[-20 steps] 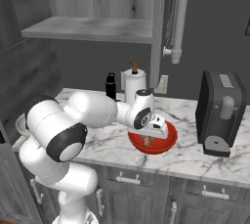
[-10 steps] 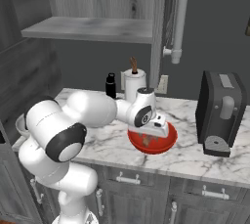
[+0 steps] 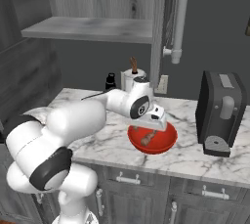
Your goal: Pick both bowls and place them on the counter. Then place the onion in one bowl and place the potato in the other bowl.
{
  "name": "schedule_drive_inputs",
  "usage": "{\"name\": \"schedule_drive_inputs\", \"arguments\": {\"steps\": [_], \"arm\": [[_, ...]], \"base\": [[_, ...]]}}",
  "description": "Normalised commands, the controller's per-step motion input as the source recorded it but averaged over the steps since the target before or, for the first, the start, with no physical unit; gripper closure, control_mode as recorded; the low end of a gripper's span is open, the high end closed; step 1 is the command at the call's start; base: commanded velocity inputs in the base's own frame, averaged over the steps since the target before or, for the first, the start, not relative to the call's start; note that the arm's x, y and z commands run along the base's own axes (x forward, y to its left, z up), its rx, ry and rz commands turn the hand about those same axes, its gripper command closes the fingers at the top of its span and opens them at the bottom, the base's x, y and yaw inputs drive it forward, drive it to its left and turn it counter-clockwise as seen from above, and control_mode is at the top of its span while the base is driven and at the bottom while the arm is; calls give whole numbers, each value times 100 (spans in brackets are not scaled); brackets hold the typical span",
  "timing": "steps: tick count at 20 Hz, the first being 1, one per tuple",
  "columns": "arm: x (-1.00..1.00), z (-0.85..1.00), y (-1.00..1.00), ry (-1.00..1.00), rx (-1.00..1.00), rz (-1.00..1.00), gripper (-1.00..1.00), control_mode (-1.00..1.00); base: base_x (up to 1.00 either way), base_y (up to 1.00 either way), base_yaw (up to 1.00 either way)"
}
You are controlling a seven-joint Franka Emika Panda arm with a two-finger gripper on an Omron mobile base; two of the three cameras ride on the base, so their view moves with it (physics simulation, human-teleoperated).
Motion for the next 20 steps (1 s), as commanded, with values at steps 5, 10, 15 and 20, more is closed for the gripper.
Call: {"name": "schedule_drive_inputs", "arguments": {"steps": [5, 10, 15, 20], "arm": [[-42, 55, 44, 0, -2, -1, -100, -100], [-34, 54, 55, 0, -4, 0, -100, -100], [-34, 55, 57, 0, -6, 0, -100, -100], [-38, 46, 57, 0, -7, 0, -100, -100]], "base": [[0, 0, 0], [0, 0, 0], [0, 0, 0], [0, 0, 0]]}}
